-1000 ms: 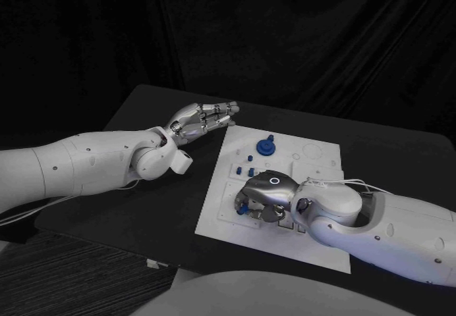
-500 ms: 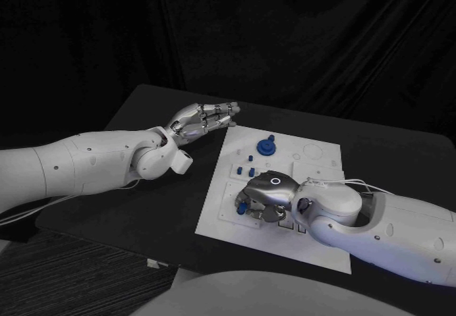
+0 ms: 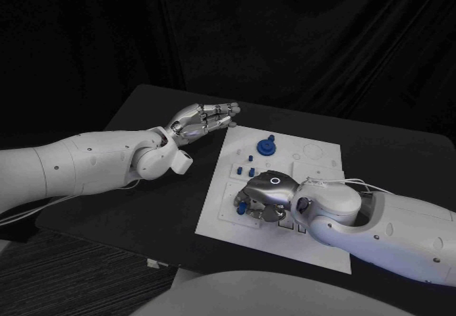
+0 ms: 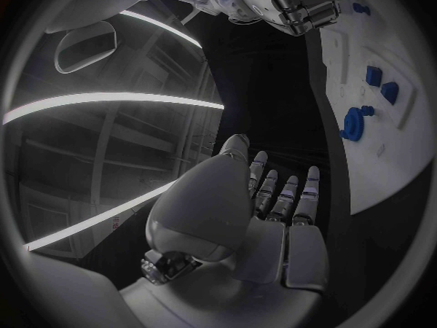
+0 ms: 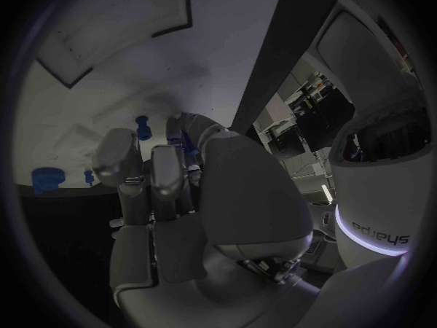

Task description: Assemble the parts on the task board

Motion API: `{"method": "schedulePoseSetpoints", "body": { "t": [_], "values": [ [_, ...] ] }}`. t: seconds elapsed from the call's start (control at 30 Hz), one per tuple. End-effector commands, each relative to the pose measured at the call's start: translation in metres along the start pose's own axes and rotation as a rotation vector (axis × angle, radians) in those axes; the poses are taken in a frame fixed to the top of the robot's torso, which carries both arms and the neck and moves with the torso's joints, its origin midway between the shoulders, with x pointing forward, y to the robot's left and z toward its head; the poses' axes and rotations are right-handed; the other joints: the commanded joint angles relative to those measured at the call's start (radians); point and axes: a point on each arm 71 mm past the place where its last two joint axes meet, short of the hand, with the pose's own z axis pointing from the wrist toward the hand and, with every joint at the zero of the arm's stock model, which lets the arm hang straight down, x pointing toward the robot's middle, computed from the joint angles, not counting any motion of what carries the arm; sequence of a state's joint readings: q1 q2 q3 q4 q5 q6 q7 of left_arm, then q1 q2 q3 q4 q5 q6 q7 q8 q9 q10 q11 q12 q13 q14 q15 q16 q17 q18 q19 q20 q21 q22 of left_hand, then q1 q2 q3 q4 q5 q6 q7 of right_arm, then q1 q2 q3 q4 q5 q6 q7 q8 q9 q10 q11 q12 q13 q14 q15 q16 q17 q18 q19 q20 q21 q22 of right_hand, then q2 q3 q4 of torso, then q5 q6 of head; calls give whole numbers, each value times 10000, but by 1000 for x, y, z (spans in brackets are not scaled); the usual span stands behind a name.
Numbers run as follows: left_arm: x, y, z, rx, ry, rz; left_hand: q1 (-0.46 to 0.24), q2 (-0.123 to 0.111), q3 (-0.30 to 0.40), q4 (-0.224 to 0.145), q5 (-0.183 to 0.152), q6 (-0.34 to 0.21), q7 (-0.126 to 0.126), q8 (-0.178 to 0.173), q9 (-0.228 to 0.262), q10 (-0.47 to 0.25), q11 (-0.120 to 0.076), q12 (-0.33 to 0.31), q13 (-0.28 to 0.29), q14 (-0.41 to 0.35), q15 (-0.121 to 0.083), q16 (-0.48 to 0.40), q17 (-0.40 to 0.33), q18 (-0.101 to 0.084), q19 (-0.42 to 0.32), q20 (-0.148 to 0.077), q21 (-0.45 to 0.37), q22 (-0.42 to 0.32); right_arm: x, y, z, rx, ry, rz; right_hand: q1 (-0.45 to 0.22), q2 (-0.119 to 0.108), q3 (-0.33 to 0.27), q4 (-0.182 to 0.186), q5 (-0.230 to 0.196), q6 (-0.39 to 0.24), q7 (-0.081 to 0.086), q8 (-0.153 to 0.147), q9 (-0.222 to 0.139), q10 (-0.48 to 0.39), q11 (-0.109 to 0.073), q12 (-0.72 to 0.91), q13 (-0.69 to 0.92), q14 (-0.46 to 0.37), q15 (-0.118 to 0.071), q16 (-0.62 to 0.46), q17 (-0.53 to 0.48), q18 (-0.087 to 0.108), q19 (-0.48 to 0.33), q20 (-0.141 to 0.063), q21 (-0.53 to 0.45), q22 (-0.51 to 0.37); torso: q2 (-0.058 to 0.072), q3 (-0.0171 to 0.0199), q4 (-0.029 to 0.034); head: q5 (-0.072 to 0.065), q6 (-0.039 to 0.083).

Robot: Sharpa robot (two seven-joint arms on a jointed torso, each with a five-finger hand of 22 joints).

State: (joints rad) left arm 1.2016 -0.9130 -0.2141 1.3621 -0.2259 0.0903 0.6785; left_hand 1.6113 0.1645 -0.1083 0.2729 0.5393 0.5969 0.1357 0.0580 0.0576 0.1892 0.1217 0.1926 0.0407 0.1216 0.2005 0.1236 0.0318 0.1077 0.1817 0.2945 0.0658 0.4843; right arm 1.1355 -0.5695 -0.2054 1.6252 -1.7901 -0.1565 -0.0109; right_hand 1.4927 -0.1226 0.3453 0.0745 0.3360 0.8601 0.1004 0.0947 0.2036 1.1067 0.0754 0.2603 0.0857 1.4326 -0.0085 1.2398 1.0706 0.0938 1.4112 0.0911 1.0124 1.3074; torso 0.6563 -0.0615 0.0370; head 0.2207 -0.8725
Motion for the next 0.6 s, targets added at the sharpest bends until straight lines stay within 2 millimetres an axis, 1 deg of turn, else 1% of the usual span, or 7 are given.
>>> {"method": "schedulePoseSetpoints", "body": {
  "t": [0.03,0.1,0.2,0.23,0.27,0.37,0.6],
  "values": [
    [2,-5,1,762,86,-165,89,-11,45,-3,33,23,31,22,8,-57,-20,-52,-7,-22,44,7,1,114,55,-4,42,-8,1,-2,-2,249,-114,-46,-55,-83,48,7,-62,-277,-32,-146,-73,-106,-2,-74,8,-71,19,-48,-22,87,-56,20,-49,1269,0,0,0,-16,-1],
    [2,-5,1,763,98,-173,89,-11,45,-3,33,23,31,22,8,-57,-20,-52,-7,-22,44,7,1,114,55,-4,42,-8,-1,-3,-4,341,-361,-35,-139,-120,58,15,-151,-1085,-232,-324,-297,-317,75,-177,-10,-85,89,-62,-56,92,-83,61,-98,1254,3,-1,-2,-51,-1],
    [2,-4,2,766,106,-174,91,-12,50,-4,33,8,31,20,6,-69,-20,-63,-9,-30,48,1,-1,110,58,-4,43,-12,-4,-7,-10,531,-730,-107,-252,-212,1,23,-197,-3176,-740,-428,-852,-972,262,-438,-97,-163,225,-109,-145,122,-186,174,-313,1199,1,0,-2,-93,-1],
    [2,-4,2,765,106,-172,91,-13,50,-4,33,-1,31,18,5,-72,-20,-65,-10,-31,49,0,-1,110,54,-4,42,-25,-6,-9,-12,601,-848,-178,-256,-221,-11,19,-204,-3304,-778,-432,-890,-1028,275,-453,-101,-169,227,-109,-150,126,-198,187,-336,1194,1,0,-1,-107,-1],
    [2,-4,2,764,104,-169,91,-13,50,-4,33,-2,31,18,5,-72,-20,-66,-10,-31,49,0,-1,109,54,-4,42,-26,-9,-11,-15,662,-950,-251,-277,-283,-124,5,-339,-4329,-987,-517,-1143,-1695,377,-743,-198,-251,214,-195,-275,169,-281,204,-536,1143,-1,-1,-3,-128,-1],
    [2,-4,2,760,91,-160,92,-18,51,-5,31,-4,31,17,5,-73,-22,-65,-10,-34,50,-1,-2,107,49,-4,41,-41,-19,-19,-27,745,-1322,-470,-186,-209,-667,51,-712,-5377,-1348,-561,-1434,-2917,466,-1063,-183,-587,129,-531,-720,285,-602,159,-1203,984,-1,1,-1,-228,-1],
    [0,-3,2,722,69,-141,95,-21,55,-7,32,16,30,19,7,-73,-23,-62,-9,-44,49,-7,-4,103,41,-6,37,-68,-55,-37,-63,872,-2856,-689,95,-62,-1349,351,-877,-5422,-1419,-536,-1528,-3551,419,-803,-142,-719,107,-563,-827,302,-696,146,-1382,965,-1,2,-8,-396,-1]
  ]
}}
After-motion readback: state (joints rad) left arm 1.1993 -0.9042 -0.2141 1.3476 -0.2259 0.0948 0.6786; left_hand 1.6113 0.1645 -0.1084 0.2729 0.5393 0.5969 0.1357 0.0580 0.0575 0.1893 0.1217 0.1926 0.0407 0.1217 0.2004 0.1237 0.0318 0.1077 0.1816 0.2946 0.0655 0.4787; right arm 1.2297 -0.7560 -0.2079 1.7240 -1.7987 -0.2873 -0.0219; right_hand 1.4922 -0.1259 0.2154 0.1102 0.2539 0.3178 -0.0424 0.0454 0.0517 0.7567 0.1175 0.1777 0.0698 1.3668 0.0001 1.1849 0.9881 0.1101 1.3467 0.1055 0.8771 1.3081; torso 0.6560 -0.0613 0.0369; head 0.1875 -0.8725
